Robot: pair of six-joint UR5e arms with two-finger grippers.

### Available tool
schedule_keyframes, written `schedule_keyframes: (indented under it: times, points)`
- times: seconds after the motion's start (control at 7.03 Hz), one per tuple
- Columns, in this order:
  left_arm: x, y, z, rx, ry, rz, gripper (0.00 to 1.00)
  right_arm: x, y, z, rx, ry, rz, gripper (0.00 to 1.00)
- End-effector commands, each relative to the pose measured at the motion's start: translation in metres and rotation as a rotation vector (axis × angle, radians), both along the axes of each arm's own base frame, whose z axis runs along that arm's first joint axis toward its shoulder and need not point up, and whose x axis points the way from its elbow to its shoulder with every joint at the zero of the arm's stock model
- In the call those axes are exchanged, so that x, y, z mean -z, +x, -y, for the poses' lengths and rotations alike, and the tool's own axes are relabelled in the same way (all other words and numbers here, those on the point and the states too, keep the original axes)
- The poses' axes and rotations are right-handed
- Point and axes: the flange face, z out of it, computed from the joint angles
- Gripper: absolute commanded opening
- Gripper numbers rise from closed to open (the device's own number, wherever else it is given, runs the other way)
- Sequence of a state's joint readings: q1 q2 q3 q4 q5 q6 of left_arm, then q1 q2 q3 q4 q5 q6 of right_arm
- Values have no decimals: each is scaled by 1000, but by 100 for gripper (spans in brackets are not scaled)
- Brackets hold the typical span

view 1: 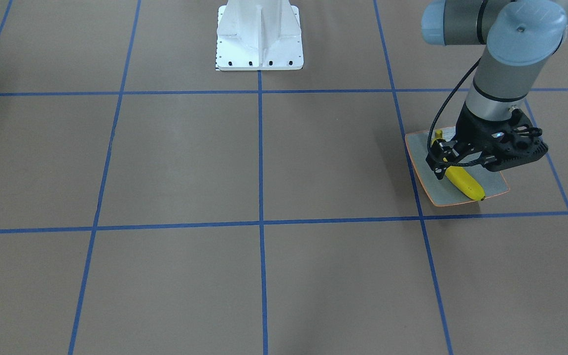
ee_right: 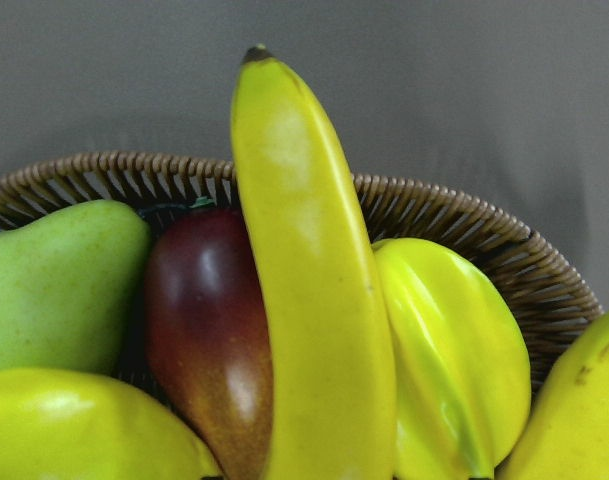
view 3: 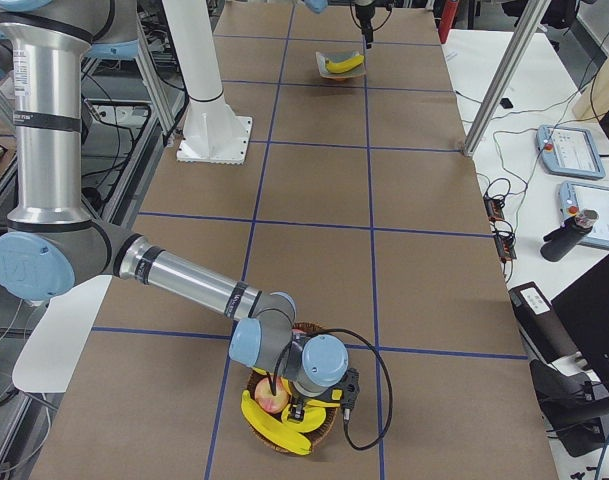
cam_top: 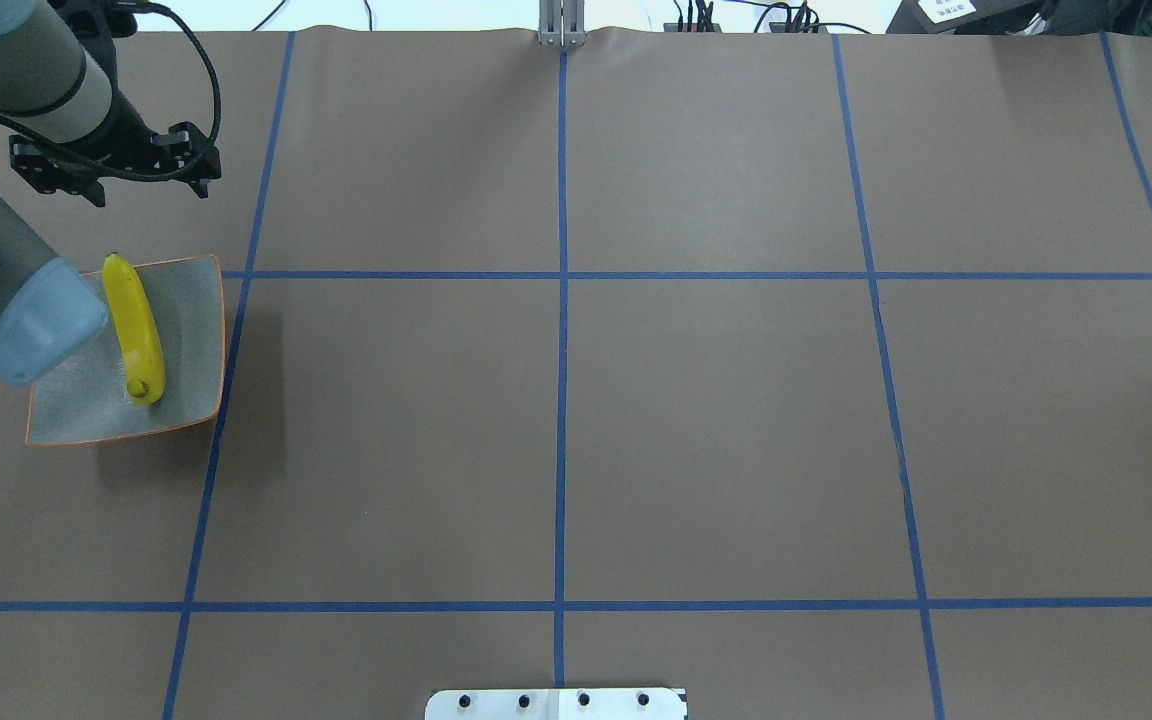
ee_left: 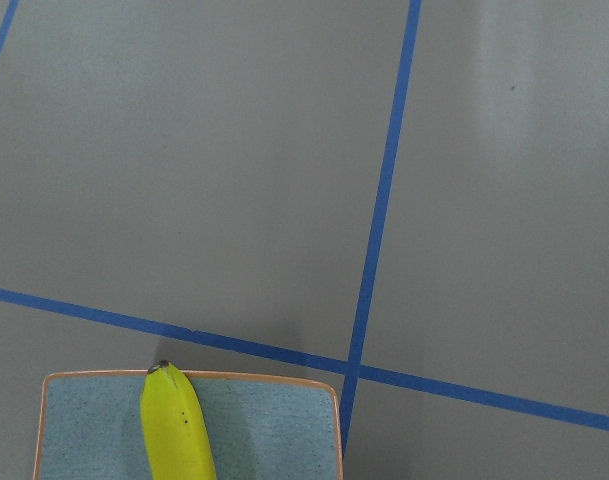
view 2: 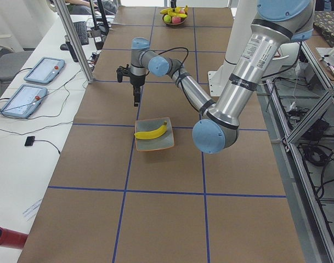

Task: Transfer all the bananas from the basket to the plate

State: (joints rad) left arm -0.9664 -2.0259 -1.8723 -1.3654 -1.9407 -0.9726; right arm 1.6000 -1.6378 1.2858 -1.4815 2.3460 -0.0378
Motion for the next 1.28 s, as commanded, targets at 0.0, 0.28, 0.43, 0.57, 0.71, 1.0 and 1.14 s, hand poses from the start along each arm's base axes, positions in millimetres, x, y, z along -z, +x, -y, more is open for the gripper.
schedule_keyframes:
  times: [0.0,0.28,0.43,0.57,0.71,1.0,1.14]
  points:
    - [2,-1,-1,1,4,-1,100,-8,-3,-4,10,-13,-1,85]
    - [3,-1,-1,2,6,-3,100,-10,-3,-5,11,-17,-4,62]
    - [3,-1,-2,2,6,-3,100,-9,-3,-4,11,-15,-6,33]
    - [3,-1,-2,2,6,-3,100,-7,-3,-1,10,-10,-6,1]
    - [4,-1,-2,1,6,-5,100,1,-3,6,9,7,-4,0]
    - [3,-1,-1,1,4,-3,100,15,-2,12,9,35,-4,0]
    - [3,-1,-1,0,3,-4,100,22,-1,13,5,49,-5,0]
